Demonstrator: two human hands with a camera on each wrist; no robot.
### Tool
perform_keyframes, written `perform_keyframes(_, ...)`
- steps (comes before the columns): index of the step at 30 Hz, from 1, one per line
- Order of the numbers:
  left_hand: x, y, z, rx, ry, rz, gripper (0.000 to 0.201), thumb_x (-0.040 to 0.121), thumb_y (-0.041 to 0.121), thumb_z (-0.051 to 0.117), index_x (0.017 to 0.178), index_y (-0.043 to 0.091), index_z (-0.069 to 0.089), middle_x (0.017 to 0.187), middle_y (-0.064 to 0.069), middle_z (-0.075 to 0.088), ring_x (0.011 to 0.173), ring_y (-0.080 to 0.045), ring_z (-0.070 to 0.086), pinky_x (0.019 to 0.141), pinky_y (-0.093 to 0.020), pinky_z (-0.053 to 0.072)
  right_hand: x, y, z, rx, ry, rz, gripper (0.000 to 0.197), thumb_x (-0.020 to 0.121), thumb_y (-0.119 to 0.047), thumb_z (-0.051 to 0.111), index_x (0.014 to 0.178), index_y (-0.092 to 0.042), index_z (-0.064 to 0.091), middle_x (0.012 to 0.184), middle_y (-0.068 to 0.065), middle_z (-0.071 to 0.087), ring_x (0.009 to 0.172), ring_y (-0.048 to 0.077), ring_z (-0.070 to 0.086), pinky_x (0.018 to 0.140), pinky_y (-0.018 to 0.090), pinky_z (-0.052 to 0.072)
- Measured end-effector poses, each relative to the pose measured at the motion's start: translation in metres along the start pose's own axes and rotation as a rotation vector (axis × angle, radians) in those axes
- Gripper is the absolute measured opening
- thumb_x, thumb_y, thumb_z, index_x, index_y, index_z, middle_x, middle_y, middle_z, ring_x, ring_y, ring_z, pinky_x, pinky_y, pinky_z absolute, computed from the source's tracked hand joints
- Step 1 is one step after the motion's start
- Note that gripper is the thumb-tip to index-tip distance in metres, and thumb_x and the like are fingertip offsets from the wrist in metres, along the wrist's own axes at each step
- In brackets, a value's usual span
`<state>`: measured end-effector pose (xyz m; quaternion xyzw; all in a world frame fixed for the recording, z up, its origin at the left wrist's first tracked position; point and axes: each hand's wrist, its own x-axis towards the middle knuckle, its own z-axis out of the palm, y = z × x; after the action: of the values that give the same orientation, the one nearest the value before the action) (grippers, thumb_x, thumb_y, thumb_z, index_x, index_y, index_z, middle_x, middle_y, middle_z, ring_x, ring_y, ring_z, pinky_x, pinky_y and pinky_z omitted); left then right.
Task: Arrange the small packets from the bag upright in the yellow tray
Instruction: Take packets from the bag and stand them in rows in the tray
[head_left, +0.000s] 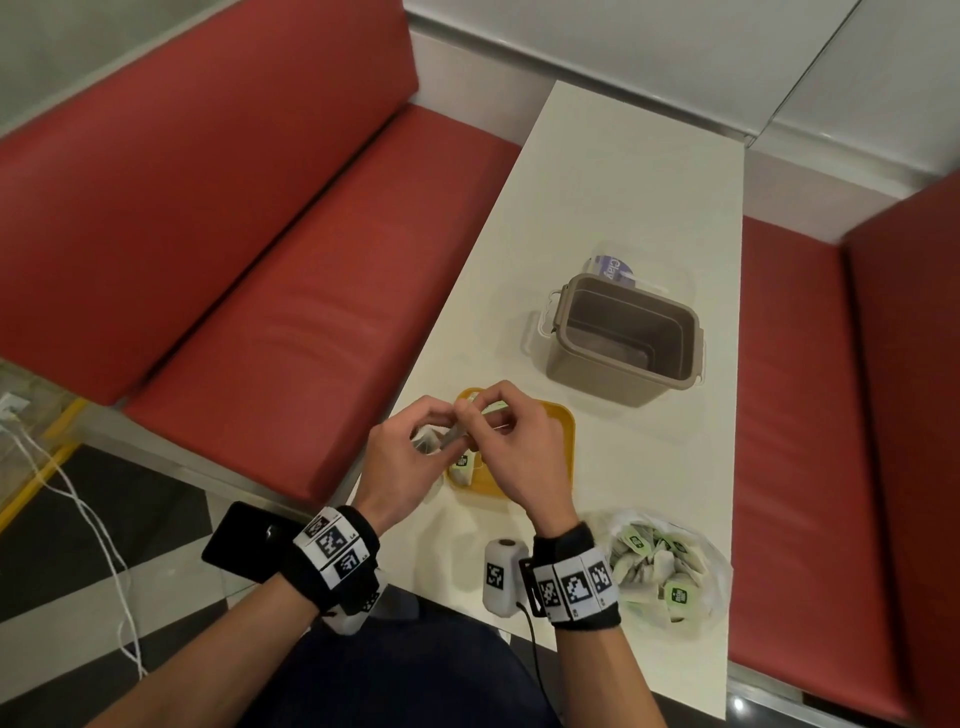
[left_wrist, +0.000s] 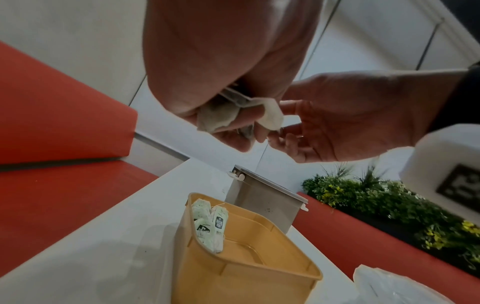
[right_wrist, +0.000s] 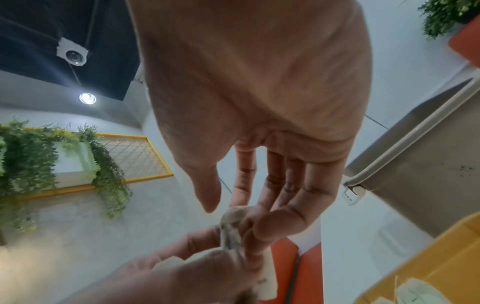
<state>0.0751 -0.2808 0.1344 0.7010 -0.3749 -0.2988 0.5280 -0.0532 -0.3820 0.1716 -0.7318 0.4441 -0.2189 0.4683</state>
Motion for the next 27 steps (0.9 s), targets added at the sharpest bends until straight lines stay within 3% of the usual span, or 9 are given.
perform_keyframes(3,-0.002,-0.001,-0.001,0.006,-0.028,0.02,0.031,0.084,0.016,0.093,0.108,0.029,0.077,0.108,0.01,0.078,0.094,-0.018,0.075,0.082,-0.033,0.059,0.002,0.004,-0.006,-0.009,-0.024,0.024,0.017,0.094,-0.04,0.081,0.087,-0.031,0.068,0.077,-0.009,0.077,0.073,0.007,0.076,0.072,0.038,0.065)
perform_keyframes(6,-0.002,-0.003,-0.003,-0.11,-0.056,-0.06,0.034,0.081,0.018,0.095,0.11,0.027,0.079,0.116,0.006,0.078,0.098,-0.018,0.076,0.082,-0.034,0.059,0.007,0.01,-0.016,-0.027,-0.085,0.019,0.017,0.094,-0.024,0.081,0.097,-0.034,0.066,0.084,-0.005,0.075,0.071,0.011,0.076,0.072,0.047,0.066)
perform_keyframes(11,0.001,-0.007,-0.011,-0.192,-0.049,-0.177,0.022,0.091,0.028,0.087,0.111,0.026,0.077,0.105,0.001,0.08,0.091,-0.019,0.077,0.086,-0.03,0.055,0.014,0.009,-0.029,-0.193,-0.155,-0.088,0.026,0.098,-0.021,0.079,0.113,-0.032,0.061,0.095,-0.013,0.072,0.08,0.003,0.071,0.077,0.031,0.061)
perform_keyframes(14,0.003,-0.008,-0.013,-0.184,-0.145,-0.194,0.024,0.093,0.028,0.085,0.116,0.029,0.078,0.101,-0.002,0.079,0.075,-0.017,0.073,0.078,-0.026,0.055,0.016,0.004,-0.031,-0.234,-0.204,-0.164,0.019,0.099,-0.021,0.078,0.105,-0.033,0.064,0.093,-0.018,0.071,0.084,0.004,0.07,0.078,0.033,0.061)
perform_keyframes(16,0.005,-0.009,-0.011,-0.179,-0.184,-0.177,0.015,0.094,0.026,0.084,0.109,0.025,0.08,0.092,-0.001,0.077,0.071,-0.013,0.07,0.072,-0.021,0.052,0.016,0.002,-0.031,-0.219,-0.2,-0.192,0.018,0.098,-0.022,0.079,0.103,-0.034,0.066,0.093,-0.019,0.073,0.086,0.004,0.071,0.079,0.032,0.061)
perform_keyframes(20,0.007,-0.01,-0.007,-0.202,-0.145,-0.179,0.003,0.096,0.021,0.081,0.098,0.018,0.081,0.077,0.003,0.073,0.065,-0.01,0.064,0.062,-0.015,0.047,0.014,0.006,-0.027,-0.1,-0.128,-0.168,0.027,0.093,-0.025,0.085,0.113,-0.033,0.068,0.096,-0.015,0.076,0.091,0.003,0.073,0.079,0.024,0.06)
perform_keyframes(24,0.01,-0.015,-0.003,-0.208,-0.104,-0.178,0.008,0.095,0.023,0.083,0.102,0.019,0.081,0.087,-0.002,0.076,0.067,-0.015,0.067,0.064,-0.02,0.051,0.014,0.027,-0.019,-0.055,-0.135,-0.068,0.029,0.088,-0.023,0.089,0.11,-0.028,0.071,0.093,-0.012,0.079,0.088,0.002,0.075,0.08,0.025,0.063)
perform_keyframes(27,0.01,-0.034,-0.002,-0.128,-0.075,-0.224,0.01,0.095,0.031,0.083,0.102,0.025,0.08,0.093,-0.004,0.075,0.067,-0.018,0.07,0.058,-0.033,0.051,0.018,0.052,-0.01,-0.055,-0.068,0.01,0.03,0.087,-0.019,0.091,0.107,-0.026,0.07,0.091,-0.01,0.078,0.084,0.002,0.074,0.078,0.023,0.062)
